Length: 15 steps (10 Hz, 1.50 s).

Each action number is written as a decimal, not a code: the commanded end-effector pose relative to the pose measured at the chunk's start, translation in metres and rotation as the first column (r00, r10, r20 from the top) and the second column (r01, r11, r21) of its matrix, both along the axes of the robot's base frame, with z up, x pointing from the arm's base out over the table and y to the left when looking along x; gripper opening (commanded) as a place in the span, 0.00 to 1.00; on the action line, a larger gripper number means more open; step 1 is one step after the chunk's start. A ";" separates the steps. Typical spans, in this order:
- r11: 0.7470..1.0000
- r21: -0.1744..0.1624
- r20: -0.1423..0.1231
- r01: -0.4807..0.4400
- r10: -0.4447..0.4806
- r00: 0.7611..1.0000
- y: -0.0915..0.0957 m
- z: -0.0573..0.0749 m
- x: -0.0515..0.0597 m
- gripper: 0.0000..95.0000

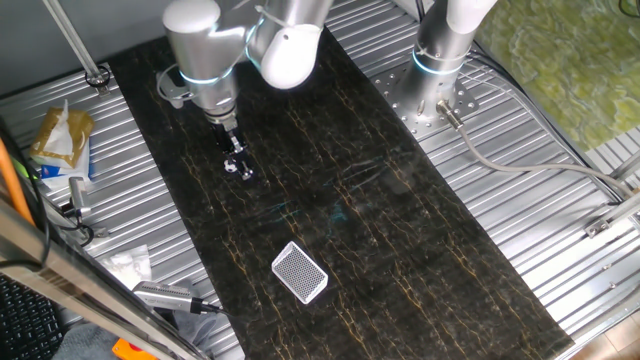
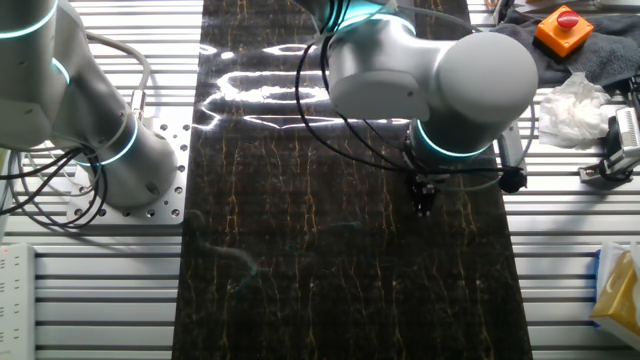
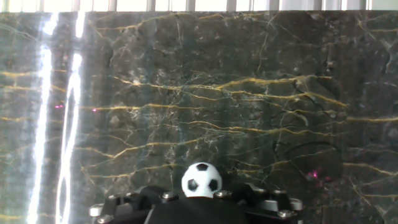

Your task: Push the soccer ball into the goal

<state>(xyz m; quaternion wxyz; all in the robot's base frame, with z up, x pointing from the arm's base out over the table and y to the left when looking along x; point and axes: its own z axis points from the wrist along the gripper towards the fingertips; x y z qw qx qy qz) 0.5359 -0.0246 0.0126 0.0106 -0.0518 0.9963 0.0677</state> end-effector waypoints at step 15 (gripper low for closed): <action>0.894 -0.331 -0.002 -0.303 0.321 0.947 0.014 -0.002 0.008 0.80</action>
